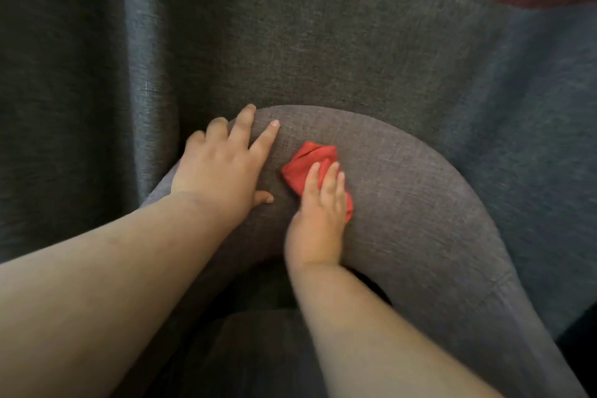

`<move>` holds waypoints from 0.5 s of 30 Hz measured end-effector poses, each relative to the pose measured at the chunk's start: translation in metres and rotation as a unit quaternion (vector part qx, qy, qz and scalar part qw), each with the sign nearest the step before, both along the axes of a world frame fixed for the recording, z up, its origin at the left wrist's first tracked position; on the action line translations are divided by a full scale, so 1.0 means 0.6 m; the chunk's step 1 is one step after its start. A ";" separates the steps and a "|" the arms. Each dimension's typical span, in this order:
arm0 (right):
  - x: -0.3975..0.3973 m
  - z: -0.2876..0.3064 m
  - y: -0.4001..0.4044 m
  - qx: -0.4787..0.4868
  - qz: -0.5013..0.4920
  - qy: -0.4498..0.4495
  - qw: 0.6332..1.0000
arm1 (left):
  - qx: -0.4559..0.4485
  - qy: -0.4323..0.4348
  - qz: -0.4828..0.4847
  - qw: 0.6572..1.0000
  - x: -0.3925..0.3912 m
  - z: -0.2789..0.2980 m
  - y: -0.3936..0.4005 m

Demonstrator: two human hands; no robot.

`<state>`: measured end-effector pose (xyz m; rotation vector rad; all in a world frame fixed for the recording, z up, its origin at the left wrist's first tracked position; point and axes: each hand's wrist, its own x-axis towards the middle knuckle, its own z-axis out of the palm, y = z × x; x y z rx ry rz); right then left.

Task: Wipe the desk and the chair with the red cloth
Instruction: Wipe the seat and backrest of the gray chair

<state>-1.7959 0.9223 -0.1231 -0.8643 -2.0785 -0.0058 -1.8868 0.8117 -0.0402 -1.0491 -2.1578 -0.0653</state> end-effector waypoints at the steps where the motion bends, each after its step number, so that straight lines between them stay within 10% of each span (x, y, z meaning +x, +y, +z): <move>1: -0.003 -0.021 -0.017 0.004 0.011 -0.016 1.000 | -0.001 0.002 0.000 1.000 0.000 0.001 0.000; 9: 0.131 0.029 0.086 0.234 0.130 -0.361 0.894 | -0.020 -0.003 0.007 1.000 0.004 0.003 -0.004; 15: 0.178 0.064 0.129 0.125 -0.035 -0.174 0.976 | -0.016 -0.009 -0.002 1.000 0.004 0.003 -0.006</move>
